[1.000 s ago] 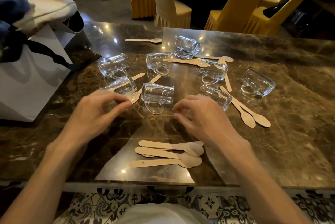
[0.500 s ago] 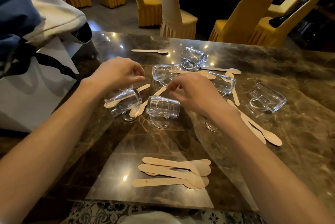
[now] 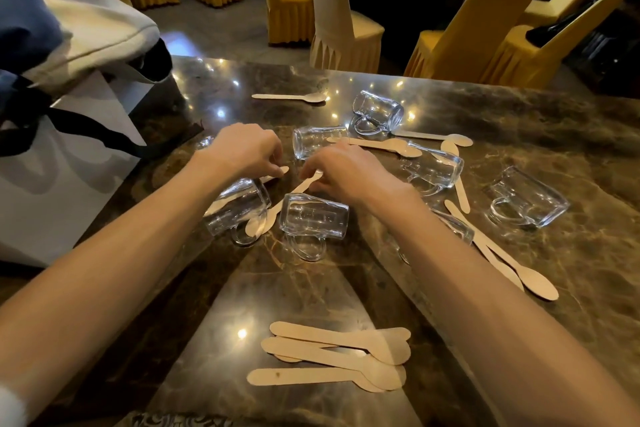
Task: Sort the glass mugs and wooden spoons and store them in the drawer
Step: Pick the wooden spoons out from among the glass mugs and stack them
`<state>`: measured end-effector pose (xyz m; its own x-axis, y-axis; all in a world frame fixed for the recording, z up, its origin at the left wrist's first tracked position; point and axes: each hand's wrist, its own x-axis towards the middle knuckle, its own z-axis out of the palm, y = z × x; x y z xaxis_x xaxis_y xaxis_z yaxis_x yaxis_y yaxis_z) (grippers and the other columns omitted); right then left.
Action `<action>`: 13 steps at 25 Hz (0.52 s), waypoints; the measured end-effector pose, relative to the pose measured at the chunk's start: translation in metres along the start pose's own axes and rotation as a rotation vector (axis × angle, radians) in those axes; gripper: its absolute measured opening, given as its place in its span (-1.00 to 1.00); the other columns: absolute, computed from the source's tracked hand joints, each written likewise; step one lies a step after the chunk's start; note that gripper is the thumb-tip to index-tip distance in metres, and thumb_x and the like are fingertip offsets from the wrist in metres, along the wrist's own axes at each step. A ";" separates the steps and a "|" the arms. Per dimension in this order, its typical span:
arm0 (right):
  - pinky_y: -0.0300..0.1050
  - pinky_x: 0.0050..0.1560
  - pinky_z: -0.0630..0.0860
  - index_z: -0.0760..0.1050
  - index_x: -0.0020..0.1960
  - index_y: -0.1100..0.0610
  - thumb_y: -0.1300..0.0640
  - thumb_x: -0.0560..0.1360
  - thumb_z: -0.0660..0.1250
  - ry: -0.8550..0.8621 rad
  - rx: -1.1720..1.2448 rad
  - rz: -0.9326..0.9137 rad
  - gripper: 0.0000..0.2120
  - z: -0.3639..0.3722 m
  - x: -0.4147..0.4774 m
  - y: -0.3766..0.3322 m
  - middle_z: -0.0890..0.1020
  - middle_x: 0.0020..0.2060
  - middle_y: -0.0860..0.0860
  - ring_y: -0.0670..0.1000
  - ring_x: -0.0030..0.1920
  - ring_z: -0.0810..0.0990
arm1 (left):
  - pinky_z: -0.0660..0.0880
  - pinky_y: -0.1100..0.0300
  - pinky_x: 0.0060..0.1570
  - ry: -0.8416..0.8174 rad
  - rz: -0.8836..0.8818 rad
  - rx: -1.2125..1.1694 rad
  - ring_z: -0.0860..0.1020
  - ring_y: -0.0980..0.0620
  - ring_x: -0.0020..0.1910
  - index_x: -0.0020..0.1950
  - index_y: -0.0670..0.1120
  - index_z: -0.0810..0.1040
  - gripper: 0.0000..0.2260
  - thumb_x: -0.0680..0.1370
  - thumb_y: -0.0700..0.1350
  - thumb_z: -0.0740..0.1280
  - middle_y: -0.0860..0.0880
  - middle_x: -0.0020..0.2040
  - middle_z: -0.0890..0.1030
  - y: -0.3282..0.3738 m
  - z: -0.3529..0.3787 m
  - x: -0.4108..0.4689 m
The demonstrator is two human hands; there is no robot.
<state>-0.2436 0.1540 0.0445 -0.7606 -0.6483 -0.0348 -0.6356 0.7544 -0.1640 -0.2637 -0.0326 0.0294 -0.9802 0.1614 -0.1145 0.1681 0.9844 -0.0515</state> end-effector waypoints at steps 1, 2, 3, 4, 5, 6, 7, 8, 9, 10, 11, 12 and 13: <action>0.07 0.01 0.56 0.55 0.17 -0.06 0.08 0.49 0.36 -0.018 0.007 0.000 -0.75 0.002 0.004 0.002 0.61 0.11 0.00 0.07 0.09 0.56 | 0.53 0.13 -0.16 -0.006 -0.001 0.019 0.57 0.01 -0.13 0.05 0.04 0.59 -0.73 0.44 0.16 0.37 0.03 -0.07 0.64 0.000 0.001 0.003; 0.07 0.01 0.56 0.55 0.17 -0.06 0.08 0.49 0.36 -0.033 0.014 -0.002 -0.74 0.004 0.008 0.003 0.61 0.11 0.01 0.08 0.08 0.57 | 0.53 0.12 -0.18 -0.011 -0.005 0.031 0.57 0.01 -0.13 0.04 0.04 0.60 -0.73 0.44 0.15 0.38 0.02 -0.09 0.64 0.000 0.002 0.005; 0.07 0.01 0.56 0.55 0.17 -0.06 0.09 0.49 0.36 -0.047 0.017 -0.004 -0.74 0.006 0.011 0.004 0.61 0.11 0.01 0.09 0.09 0.57 | 0.51 0.14 -0.22 -0.012 -0.008 0.037 0.57 0.00 -0.14 0.03 0.04 0.60 -0.73 0.43 0.15 0.39 0.02 -0.10 0.64 0.000 0.003 0.008; 0.05 0.01 0.56 0.55 0.18 -0.07 0.11 0.50 0.36 -0.058 0.013 -0.010 -0.73 0.007 0.015 0.005 0.61 0.12 0.02 0.10 0.09 0.57 | 0.47 0.17 -0.27 -0.013 -0.013 0.044 0.56 0.00 -0.15 0.02 0.04 0.60 -0.73 0.43 0.15 0.40 0.02 -0.11 0.64 0.000 0.004 0.010; 0.04 0.01 0.56 0.55 0.19 -0.08 0.12 0.50 0.35 -0.069 0.005 -0.018 -0.73 0.009 0.018 0.005 0.60 0.13 0.03 0.11 0.09 0.57 | 0.43 0.19 -0.32 -0.017 -0.018 0.052 0.56 0.00 -0.17 0.01 0.04 0.60 -0.73 0.42 0.15 0.41 0.03 -0.13 0.63 0.000 0.004 0.012; 0.03 0.01 0.56 0.54 0.20 -0.08 0.14 0.51 0.33 -0.079 -0.004 -0.028 -0.72 0.012 0.020 0.005 0.60 0.14 0.04 0.12 0.10 0.58 | 0.40 0.20 -0.36 -0.023 -0.023 0.059 0.55 0.01 -0.19 0.00 0.04 0.60 -0.74 0.41 0.15 0.42 0.03 -0.16 0.61 0.002 0.004 0.013; 0.05 0.02 0.56 0.54 0.21 -0.09 0.15 0.51 0.32 -0.091 -0.013 -0.037 -0.71 0.014 0.021 0.005 0.60 0.15 0.05 0.13 0.11 0.57 | 0.37 0.21 -0.39 -0.029 -0.030 0.060 0.54 0.01 -0.21 -0.01 0.03 0.60 -0.74 0.41 0.14 0.43 0.04 -0.18 0.58 0.003 0.004 0.015; 0.07 0.04 0.56 0.53 0.21 -0.09 0.16 0.52 0.32 -0.099 -0.020 -0.042 -0.70 0.016 0.023 0.005 0.59 0.16 0.06 0.14 0.12 0.57 | 0.35 0.22 -0.41 -0.032 -0.038 0.056 0.53 0.00 -0.21 -0.02 0.03 0.60 -0.75 0.40 0.13 0.44 0.04 -0.19 0.57 0.005 0.005 0.016; 0.10 0.05 0.56 0.53 0.21 -0.09 0.16 0.51 0.32 -0.104 -0.022 -0.045 -0.69 0.018 0.024 0.005 0.59 0.17 0.06 0.14 0.13 0.56 | 0.32 0.22 -0.43 -0.032 -0.046 0.048 0.53 0.00 -0.21 -0.03 0.03 0.59 -0.76 0.40 0.12 0.44 0.04 -0.18 0.58 0.004 0.005 0.017; 0.10 0.06 0.55 0.53 0.21 -0.09 0.17 0.51 0.32 -0.108 -0.019 -0.049 -0.69 0.018 0.026 0.005 0.59 0.17 0.05 0.14 0.13 0.56 | 0.30 0.23 -0.45 -0.034 -0.056 0.037 0.53 0.00 -0.21 -0.04 0.03 0.59 -0.77 0.40 0.11 0.45 0.03 -0.16 0.59 0.003 0.006 0.018; 0.10 0.07 0.55 0.54 0.21 -0.08 0.18 0.51 0.32 -0.113 -0.013 -0.054 -0.69 0.018 0.028 0.004 0.59 0.17 0.04 0.14 0.13 0.57 | 0.28 0.24 -0.47 -0.040 -0.065 0.022 0.53 0.01 -0.20 -0.04 0.03 0.59 -0.78 0.40 0.10 0.45 0.02 -0.14 0.61 0.001 0.007 0.018; 0.10 0.06 0.55 0.54 0.20 -0.07 0.19 0.51 0.31 -0.121 -0.006 -0.061 -0.69 0.018 0.029 0.004 0.59 0.16 0.04 0.14 0.13 0.57 | 0.27 0.24 -0.47 -0.048 -0.074 0.003 0.54 0.01 -0.19 -0.04 0.03 0.59 -0.78 0.40 0.09 0.45 0.02 -0.12 0.62 0.000 0.007 0.017; 0.10 0.06 0.56 0.54 0.20 -0.06 0.20 0.51 0.31 -0.127 -0.002 -0.066 -0.70 0.018 0.030 0.003 0.60 0.16 0.04 0.13 0.12 0.57 | 0.28 0.24 -0.47 -0.057 -0.079 -0.014 0.54 0.01 -0.18 -0.03 0.03 0.59 -0.79 0.41 0.08 0.44 0.01 -0.11 0.62 -0.001 0.007 0.017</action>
<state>-0.2662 0.1350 0.0255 -0.6941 -0.7045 -0.1480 -0.6843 0.7096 -0.1682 -0.2794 -0.0317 0.0201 -0.9827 0.0798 -0.1671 0.0890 0.9948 -0.0485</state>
